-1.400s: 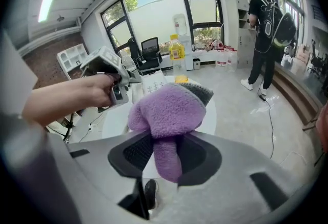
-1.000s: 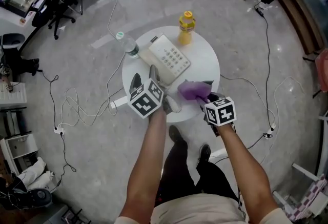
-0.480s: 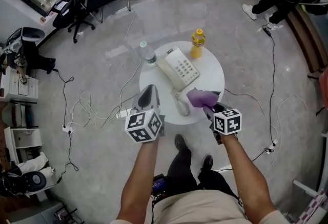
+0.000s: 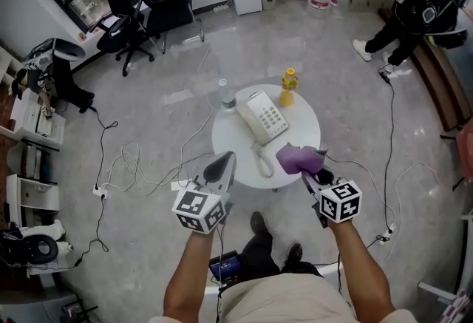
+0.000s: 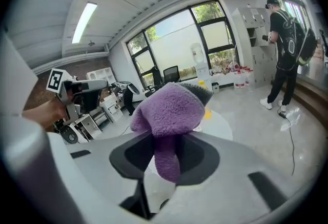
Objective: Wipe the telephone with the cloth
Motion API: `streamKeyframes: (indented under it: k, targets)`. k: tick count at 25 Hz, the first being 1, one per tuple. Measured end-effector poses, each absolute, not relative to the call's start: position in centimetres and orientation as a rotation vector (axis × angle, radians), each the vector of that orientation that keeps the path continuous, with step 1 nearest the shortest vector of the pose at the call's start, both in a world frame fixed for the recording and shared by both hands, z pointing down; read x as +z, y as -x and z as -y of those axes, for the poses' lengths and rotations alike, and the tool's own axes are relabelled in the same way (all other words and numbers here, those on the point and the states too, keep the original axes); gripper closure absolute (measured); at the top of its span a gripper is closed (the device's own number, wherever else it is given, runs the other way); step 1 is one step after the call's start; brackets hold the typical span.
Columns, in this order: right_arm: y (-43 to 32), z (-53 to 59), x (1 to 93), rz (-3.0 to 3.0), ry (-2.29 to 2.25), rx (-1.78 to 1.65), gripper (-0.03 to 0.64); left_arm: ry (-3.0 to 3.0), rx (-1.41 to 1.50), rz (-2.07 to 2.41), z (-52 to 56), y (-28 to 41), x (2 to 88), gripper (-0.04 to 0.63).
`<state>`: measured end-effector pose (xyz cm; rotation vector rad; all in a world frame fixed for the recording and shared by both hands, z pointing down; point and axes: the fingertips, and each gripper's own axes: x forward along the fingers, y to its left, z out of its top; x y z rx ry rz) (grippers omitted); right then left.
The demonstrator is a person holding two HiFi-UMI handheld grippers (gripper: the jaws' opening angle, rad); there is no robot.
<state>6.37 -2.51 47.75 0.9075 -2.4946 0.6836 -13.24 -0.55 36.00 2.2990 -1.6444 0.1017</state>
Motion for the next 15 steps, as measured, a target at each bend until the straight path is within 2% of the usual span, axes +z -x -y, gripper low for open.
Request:
streamKeyframes:
  k: [15]
  targets:
    - [-11.0,-7.6,30.8,2.730,-0.850,0.390,0.519,-2.479,0.063,1.580,-12.1,8.4,27.4,0.586]
